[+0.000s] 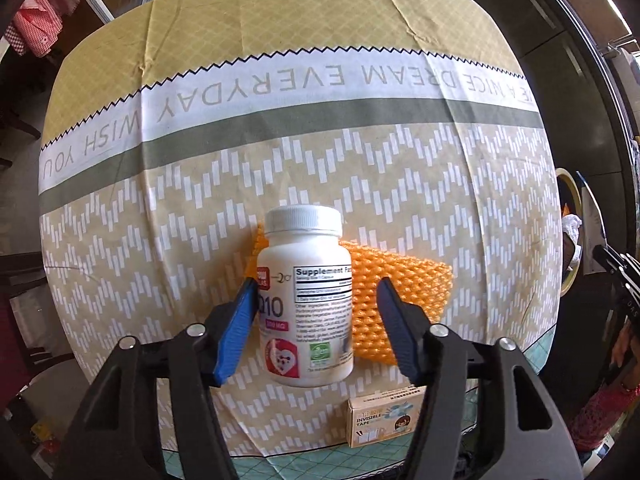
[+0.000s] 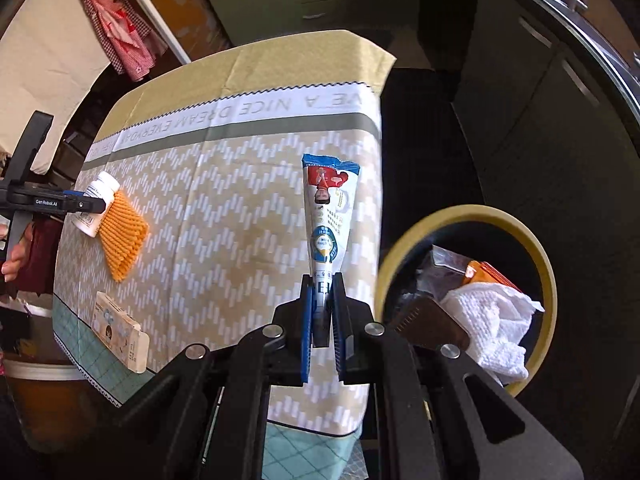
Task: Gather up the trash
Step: 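Grasp the toothpaste tube with the right gripper and lift, then drop the tube in the bin with right gripper while left carries the white bottle there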
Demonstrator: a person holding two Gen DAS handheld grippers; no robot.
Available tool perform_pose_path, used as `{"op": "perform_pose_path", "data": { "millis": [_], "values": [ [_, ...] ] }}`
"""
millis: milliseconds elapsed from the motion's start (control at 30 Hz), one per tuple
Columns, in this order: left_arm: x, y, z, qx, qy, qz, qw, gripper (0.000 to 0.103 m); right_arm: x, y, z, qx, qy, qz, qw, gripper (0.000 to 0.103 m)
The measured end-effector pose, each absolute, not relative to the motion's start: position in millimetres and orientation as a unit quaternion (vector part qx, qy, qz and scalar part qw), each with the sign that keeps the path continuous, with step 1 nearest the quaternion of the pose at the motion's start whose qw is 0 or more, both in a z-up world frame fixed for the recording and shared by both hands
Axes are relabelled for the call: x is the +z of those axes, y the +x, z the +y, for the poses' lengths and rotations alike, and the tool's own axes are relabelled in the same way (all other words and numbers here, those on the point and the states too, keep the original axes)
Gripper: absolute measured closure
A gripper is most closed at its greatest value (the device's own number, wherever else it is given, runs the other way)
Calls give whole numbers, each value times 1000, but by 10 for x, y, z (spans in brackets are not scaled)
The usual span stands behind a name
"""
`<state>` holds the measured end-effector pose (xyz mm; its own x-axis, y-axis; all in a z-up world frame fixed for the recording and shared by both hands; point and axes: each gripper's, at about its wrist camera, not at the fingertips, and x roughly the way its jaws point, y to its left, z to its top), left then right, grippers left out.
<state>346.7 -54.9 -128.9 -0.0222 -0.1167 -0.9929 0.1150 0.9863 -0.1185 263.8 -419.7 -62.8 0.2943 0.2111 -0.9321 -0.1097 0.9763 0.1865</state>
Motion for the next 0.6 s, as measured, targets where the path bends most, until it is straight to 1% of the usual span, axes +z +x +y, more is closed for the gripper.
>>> {"op": "perform_pose_path", "data": {
  "millis": [33,200,367,600],
  "values": [
    [-1301,3460,-567,-81,5,712,698,56,-612,2604,-4315,92,51,583,806,93],
    [-1299,3416,-676,-73,24,706,704,57,-594,2454,-4808,52,74,575,813,92],
    [-1066,3337,-859,-88,42,682,725,57,-739,2376,-5216,1,74,582,810,92],
    [-653,3156,-1595,-161,75,655,735,57,-1044,2372,-5636,-50,81,598,795,90]
  ]
}}
